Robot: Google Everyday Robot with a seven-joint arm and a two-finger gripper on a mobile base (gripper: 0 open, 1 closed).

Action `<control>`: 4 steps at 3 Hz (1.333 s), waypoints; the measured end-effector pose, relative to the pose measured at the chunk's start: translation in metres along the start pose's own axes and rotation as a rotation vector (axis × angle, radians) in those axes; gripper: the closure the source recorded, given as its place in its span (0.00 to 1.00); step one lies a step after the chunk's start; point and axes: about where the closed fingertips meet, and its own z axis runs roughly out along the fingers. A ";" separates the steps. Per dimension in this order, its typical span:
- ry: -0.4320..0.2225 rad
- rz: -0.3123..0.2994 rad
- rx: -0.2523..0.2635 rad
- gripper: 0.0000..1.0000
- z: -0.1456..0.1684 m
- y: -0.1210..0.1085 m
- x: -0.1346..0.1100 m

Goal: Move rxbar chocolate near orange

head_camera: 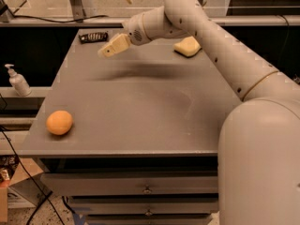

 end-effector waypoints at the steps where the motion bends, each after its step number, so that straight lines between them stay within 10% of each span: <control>1: -0.032 0.009 0.034 0.00 0.014 -0.003 0.003; 4: -0.131 0.048 0.197 0.00 0.054 -0.035 -0.009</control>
Offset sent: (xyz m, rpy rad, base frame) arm 0.0386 0.0225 -0.0006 0.1242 -0.1007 -0.2010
